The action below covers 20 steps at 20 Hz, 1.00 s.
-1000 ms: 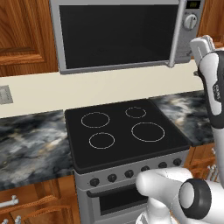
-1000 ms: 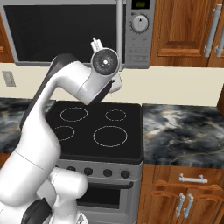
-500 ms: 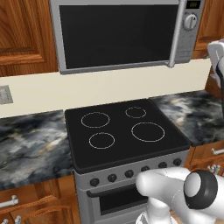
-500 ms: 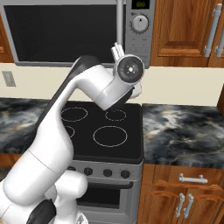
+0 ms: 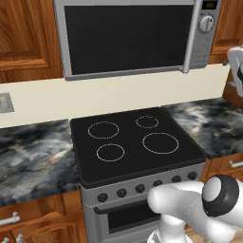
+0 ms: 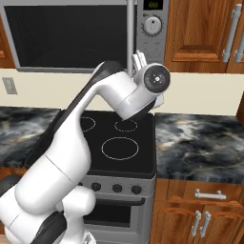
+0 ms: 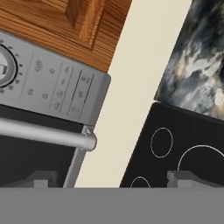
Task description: Transport the shrimp from the fridge to the microwave and turn on the microwave.
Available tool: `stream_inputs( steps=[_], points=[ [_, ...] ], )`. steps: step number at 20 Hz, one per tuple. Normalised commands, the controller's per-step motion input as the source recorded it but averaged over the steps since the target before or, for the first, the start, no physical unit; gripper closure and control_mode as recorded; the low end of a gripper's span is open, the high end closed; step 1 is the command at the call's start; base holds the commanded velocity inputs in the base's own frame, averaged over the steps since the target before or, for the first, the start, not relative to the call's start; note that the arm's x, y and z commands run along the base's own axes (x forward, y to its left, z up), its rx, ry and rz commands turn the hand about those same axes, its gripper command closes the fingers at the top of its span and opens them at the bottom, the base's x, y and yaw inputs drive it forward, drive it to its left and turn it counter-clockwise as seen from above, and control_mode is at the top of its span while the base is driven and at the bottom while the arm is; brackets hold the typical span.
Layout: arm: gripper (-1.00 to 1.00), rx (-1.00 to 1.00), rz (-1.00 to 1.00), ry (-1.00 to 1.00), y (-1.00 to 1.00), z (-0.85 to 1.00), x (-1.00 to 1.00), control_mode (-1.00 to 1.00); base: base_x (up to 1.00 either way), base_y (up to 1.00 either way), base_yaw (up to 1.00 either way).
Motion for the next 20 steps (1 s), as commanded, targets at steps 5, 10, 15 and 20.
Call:
stream_inputs(
  steps=[5,10,15,20],
  points=[
    [-1.0,0.01,0.0,0.0,0.0,-0.13,0.4,-1.0,0.0,0.0,0.0],
    [-1.0,0.06,0.0,0.0,-0.07,-0.03,0.4,-1.0,0.0,0.0,0.0],
    [-1.0,0.09,0.0,0.0,-0.25,0.0,0.24,-1.0,0.0,0.0,0.0],
    [-1.0,0.06,0.0,0.0,-0.15,0.0,0.23,-1.0,0.0,0.0,0.0]
  ],
)
